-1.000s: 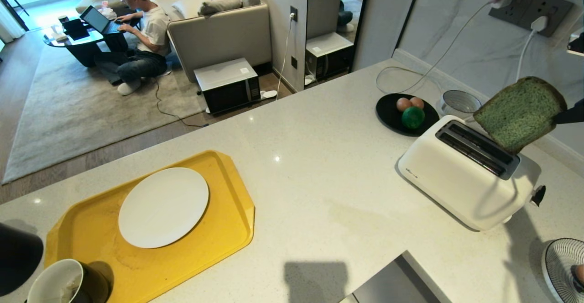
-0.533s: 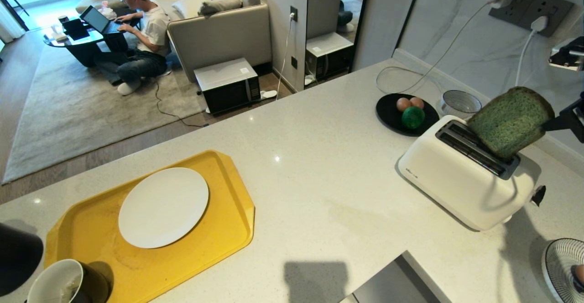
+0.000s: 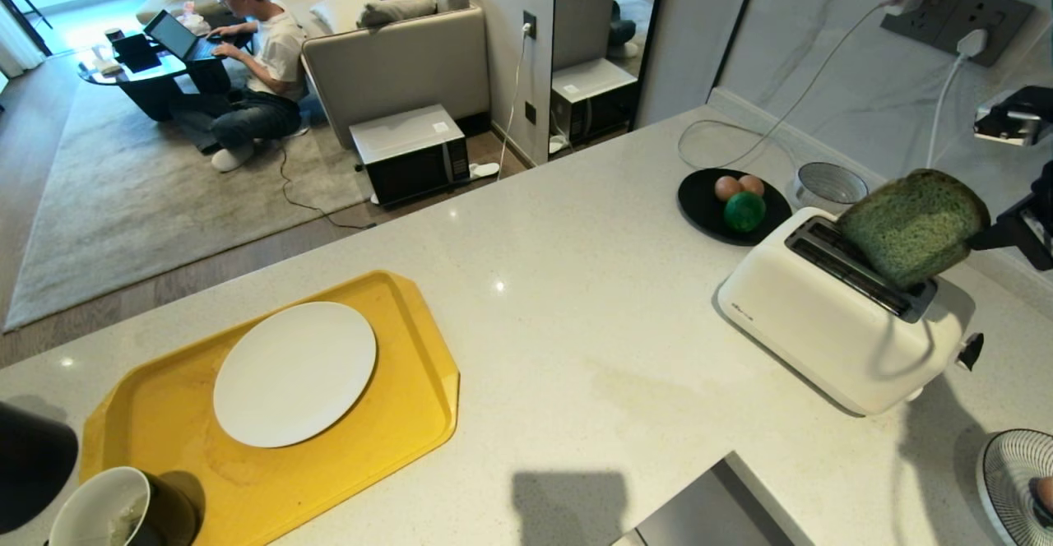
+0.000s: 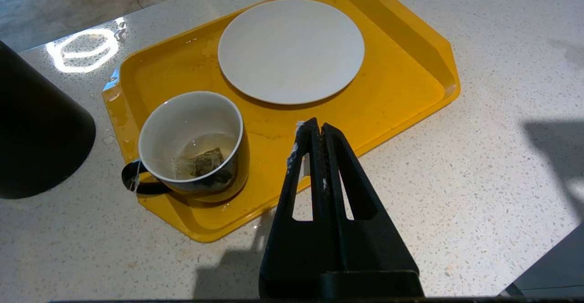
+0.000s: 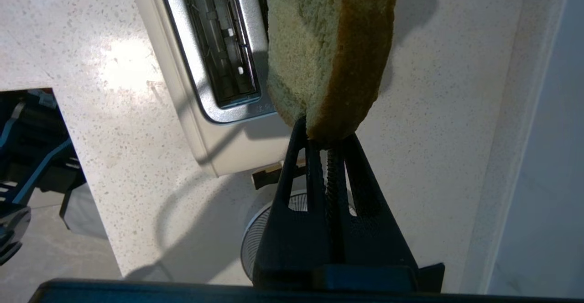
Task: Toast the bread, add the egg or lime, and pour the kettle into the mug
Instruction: Put the bread slices in the toaster
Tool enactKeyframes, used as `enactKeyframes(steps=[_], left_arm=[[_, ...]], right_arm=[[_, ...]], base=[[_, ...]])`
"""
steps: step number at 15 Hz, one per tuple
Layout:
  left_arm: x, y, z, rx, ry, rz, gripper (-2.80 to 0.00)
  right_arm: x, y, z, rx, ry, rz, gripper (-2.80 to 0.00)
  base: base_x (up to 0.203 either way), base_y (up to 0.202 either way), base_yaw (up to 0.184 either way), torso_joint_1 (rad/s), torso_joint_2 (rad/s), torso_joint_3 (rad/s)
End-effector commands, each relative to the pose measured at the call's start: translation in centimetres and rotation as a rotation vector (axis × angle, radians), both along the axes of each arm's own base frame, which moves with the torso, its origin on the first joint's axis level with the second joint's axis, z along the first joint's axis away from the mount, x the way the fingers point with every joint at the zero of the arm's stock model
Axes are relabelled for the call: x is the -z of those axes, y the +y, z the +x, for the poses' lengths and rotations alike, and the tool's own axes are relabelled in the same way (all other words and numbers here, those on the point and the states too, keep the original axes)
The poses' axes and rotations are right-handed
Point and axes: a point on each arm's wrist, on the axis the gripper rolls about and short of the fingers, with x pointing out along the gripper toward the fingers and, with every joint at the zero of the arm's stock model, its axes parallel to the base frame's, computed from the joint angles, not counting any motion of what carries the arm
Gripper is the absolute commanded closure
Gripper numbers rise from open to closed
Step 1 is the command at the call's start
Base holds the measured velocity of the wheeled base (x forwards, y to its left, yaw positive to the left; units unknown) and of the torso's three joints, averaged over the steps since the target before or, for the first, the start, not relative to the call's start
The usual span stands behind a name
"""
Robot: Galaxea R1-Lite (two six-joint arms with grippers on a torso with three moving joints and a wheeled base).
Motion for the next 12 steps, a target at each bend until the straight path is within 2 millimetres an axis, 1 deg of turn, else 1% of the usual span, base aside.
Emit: enactKeyframes(steps=[1,8,12], left_arm=[[0.0,0.0,0.0,0.000,0.000,0.000,0.00],[0.0,0.0,0.0,0.000,0.000,0.000,0.00],[0.0,0.0,0.0,0.000,0.000,0.000,0.00]], right_arm=[[0.1,0.1,-0.7,-0.006,0.011,-0.001,0.00],[-0.1,0.4,-2.2,-0.027,0.007,-0.002,0.00],[0.5,0.4,-2.1,-0.033,0.031,-0.005,0.00]], base=[[0.000,0.000,0.000,0.000,0.00,0.000],[0.000,0.000,0.000,0.000,0.00,0.000],[0.000,0.000,0.000,0.000,0.00,0.000]])
